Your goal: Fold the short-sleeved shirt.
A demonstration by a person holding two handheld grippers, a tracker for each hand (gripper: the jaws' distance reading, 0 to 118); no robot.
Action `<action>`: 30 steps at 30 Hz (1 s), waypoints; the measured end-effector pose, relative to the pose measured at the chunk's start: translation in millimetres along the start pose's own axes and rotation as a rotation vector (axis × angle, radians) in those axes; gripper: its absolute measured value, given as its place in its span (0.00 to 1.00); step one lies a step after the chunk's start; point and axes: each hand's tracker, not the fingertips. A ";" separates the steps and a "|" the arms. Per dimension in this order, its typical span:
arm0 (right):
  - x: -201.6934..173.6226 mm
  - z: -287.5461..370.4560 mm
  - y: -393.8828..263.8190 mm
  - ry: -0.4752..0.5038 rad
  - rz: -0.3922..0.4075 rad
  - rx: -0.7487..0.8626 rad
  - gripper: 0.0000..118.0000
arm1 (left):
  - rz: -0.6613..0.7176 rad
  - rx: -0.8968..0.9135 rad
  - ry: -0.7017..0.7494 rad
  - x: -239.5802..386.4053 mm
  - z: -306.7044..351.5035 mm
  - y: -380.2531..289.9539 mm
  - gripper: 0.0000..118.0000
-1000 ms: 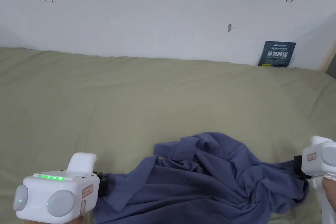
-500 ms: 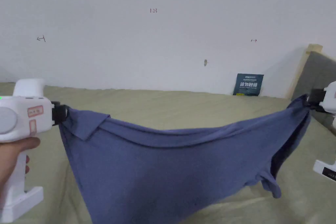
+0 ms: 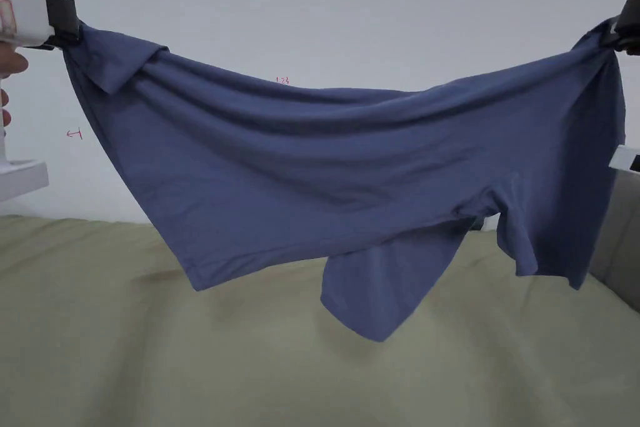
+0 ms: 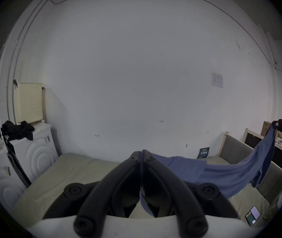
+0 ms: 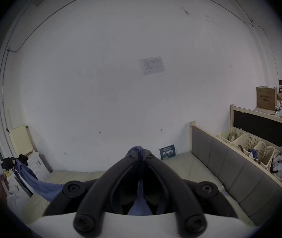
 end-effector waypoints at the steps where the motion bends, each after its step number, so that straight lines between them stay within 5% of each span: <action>1: -1.9 -4.6 -1.9 0.002 -0.004 0.004 0.04 | -0.007 0.001 0.011 0.0 -5.3 1.8 0.00; 9: -13.7 -11.0 -74.7 -0.014 -0.061 -0.042 0.04 | -0.006 -0.063 0.039 -2.6 -37.5 -66.4 0.00; 18: 23.7 -54.8 -207.0 -0.072 -0.142 -0.212 0.04 | 0.073 -0.185 0.063 -5.8 -42.9 -223.3 0.00; 30: 71.2 91.4 -333.0 -0.044 -0.163 -0.380 0.04 | 0.190 -0.344 -0.008 -19.2 130.0 -353.7 0.00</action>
